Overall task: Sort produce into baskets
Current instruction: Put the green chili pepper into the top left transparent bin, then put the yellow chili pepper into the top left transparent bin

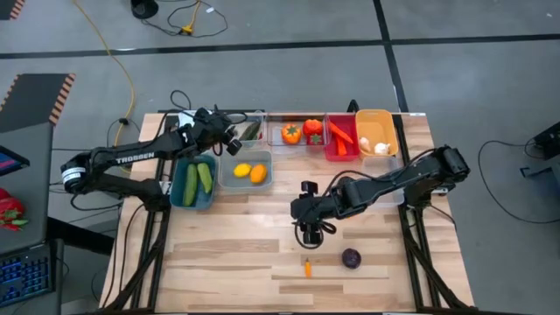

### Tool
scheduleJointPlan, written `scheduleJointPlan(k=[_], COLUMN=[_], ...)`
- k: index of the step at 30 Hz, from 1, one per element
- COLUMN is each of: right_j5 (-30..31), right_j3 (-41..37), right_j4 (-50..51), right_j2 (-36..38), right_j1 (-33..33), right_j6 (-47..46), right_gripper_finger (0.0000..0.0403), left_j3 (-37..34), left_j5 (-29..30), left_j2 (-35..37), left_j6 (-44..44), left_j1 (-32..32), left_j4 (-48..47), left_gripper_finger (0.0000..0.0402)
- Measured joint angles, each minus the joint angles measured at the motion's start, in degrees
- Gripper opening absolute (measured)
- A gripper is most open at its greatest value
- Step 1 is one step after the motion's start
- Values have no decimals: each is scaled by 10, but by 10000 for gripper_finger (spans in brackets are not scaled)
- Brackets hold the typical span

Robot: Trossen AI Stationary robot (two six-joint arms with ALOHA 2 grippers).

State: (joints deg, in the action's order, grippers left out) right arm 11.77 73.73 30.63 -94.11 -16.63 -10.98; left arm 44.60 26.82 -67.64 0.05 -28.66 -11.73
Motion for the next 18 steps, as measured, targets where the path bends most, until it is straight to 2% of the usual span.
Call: scheduleJointPlan(k=[4,8,18], right_j5=[-1,-31,-44], right_j3=[-1,-1,-1], right_j4=[9,19,25], right_j2=[0,0,0], right_j1=[-21,-43,-122], right_j6=[0,3,6], right_gripper_finger=[228,228,228], left_j3=[0,0,0], left_j5=[0,-1,-30], left_j2=[0,0,0], left_j6=[1,-3,-3], left_j1=[0,0,0], left_j4=[0,0,0], left_gripper_finger=[140,155,157])
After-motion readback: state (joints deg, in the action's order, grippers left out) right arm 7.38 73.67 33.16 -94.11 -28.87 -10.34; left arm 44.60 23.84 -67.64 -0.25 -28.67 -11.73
